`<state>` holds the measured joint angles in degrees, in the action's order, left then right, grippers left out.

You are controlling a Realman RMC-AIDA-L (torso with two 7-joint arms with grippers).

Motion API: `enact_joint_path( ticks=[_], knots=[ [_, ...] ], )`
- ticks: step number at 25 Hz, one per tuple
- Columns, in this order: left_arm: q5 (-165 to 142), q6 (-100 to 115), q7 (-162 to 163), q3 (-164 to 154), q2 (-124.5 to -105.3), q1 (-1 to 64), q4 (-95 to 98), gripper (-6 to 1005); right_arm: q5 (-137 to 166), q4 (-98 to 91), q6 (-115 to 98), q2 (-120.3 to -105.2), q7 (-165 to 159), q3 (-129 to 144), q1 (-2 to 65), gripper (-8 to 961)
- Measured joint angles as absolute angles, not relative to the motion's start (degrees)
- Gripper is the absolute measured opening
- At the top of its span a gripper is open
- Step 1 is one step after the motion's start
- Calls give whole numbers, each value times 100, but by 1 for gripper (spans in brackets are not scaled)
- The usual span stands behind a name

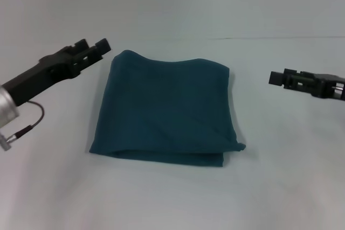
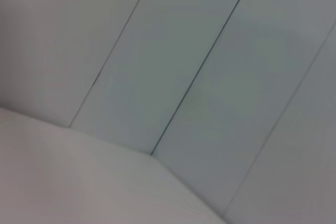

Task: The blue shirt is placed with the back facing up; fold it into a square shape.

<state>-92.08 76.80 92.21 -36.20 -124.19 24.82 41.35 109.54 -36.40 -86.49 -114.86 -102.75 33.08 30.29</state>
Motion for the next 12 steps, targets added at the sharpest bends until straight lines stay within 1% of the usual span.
enact_joint_path(
  ticks=[6,9,12],
  knots=[
    [-9230,8362,9125,-3252,-12425,2305,4041,852,10934,-3640,-9052,-11475,-9808,3246,2903,915],
    [-9267,8775,8851,-3246,-12435,2255,3904,952,10970,-3649,-9272,-11531,-9468,3278,2893,916],
    [-9309,8971,8618,-3255,-12437,2225,3768,951,10986,-3679,-9292,-11604,-9289,3298,2891,916]
  ],
)
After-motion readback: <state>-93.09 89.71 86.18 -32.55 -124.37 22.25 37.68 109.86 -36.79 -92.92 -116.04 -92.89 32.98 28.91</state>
